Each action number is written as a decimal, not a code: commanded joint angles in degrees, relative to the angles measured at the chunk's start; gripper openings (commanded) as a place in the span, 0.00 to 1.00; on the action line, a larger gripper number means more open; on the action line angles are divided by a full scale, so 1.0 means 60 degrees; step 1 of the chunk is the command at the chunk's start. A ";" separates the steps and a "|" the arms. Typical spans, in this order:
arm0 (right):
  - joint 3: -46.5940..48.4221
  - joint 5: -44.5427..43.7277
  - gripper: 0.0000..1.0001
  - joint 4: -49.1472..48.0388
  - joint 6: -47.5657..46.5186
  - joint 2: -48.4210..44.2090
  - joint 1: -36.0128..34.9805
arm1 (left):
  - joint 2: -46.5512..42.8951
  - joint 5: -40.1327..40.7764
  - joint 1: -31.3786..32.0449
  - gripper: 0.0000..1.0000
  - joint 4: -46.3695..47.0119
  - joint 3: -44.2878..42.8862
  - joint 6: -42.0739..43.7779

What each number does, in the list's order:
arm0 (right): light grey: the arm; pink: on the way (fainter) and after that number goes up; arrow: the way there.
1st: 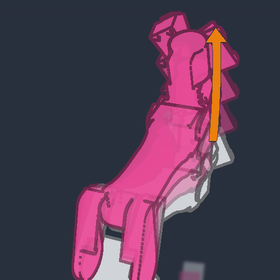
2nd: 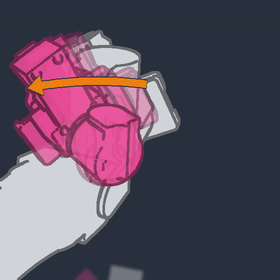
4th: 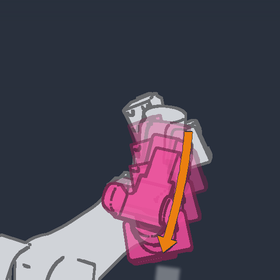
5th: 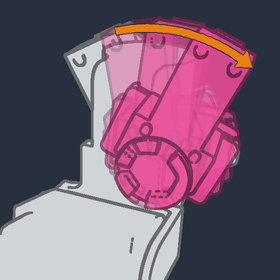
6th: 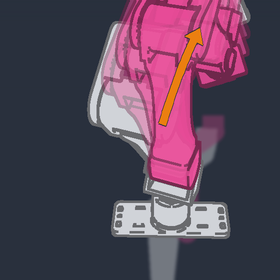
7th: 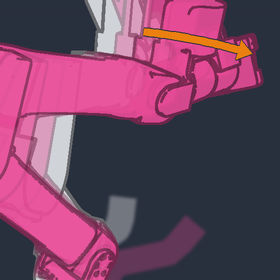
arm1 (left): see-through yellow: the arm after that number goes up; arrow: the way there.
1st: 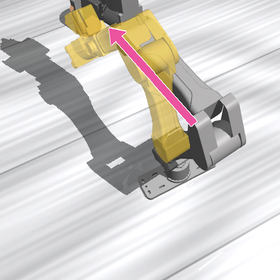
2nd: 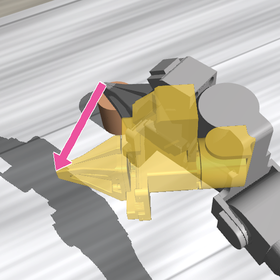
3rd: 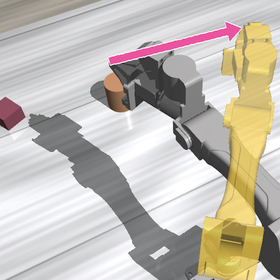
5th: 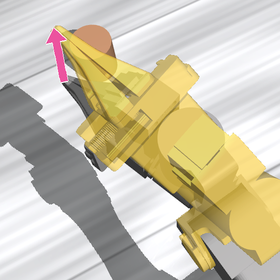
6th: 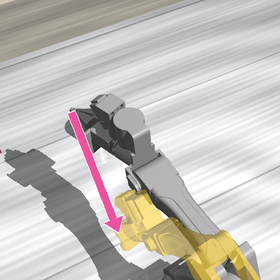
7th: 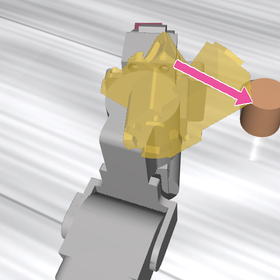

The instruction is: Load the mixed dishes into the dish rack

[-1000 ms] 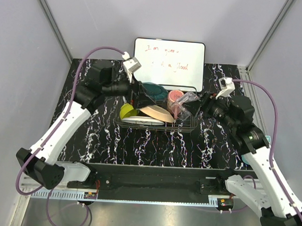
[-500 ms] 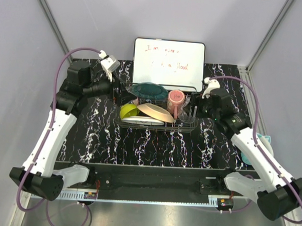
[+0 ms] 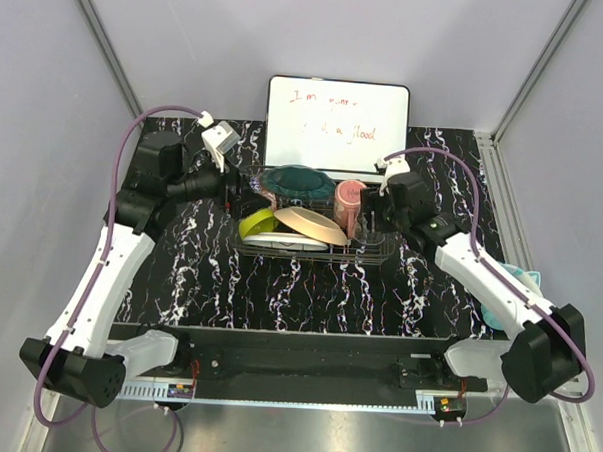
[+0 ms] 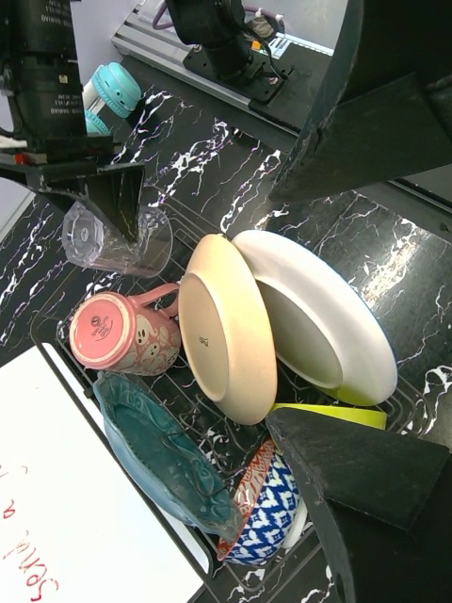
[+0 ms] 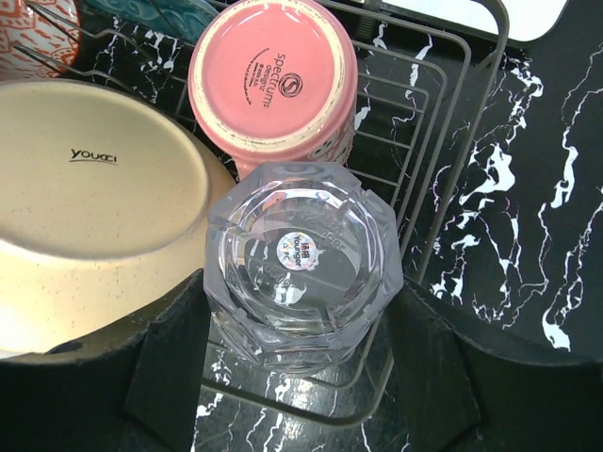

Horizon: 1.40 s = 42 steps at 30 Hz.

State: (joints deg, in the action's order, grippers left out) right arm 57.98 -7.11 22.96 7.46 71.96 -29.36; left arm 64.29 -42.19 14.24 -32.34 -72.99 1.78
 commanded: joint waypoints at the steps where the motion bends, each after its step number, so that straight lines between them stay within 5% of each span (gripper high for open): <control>1: 0.0299 -0.0323 0.00 -0.0897 -0.0116 0.0368 -0.0130 | -0.0315 0.0016 -0.0044 0.92 0.0717 0.0109 -0.0106; 19: -0.0580 -0.1334 0.00 -0.1923 -0.0468 0.1643 -0.0818 | -0.0374 -0.0130 -0.0059 0.91 0.1156 0.0022 -0.0528; 23: -0.0537 -0.1071 0.23 -0.1469 -0.0394 0.1688 -0.0877 | -0.0417 -0.0204 -0.0059 0.91 0.1215 -0.0007 -0.0531; 32: -0.0478 -0.0704 0.46 -0.0488 0.0074 0.1483 -0.0950 | -0.0418 -0.0307 -0.0059 0.90 0.1463 -0.0066 -0.0648; 34: -0.0463 -0.0587 0.67 -0.0195 0.0147 0.1439 -0.0965 | -0.0388 -0.0292 -0.0059 0.90 0.1478 -0.0124 -0.0677; 38: -0.0478 -0.0616 0.88 0.0201 0.0382 0.1073 -0.0994 | -0.0344 -0.0380 -0.0059 0.89 0.1537 -0.0125 -0.0722; 39: -0.0478 -0.0645 0.99 0.0303 0.0382 0.0898 -0.0995 | -0.0330 -0.0394 -0.0044 0.89 0.1552 -0.0110 -0.0722; 42: -0.0522 -0.0704 1.00 0.0538 0.0382 0.0678 -0.0995 | -0.0300 -0.0394 -0.0059 0.89 0.1610 -0.0110 -0.0736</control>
State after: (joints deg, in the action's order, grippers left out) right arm 54.30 -11.51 23.42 8.82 79.94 -34.74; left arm 63.02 -43.09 14.22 -26.41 -72.49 -2.04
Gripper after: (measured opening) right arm 0.989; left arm 0.897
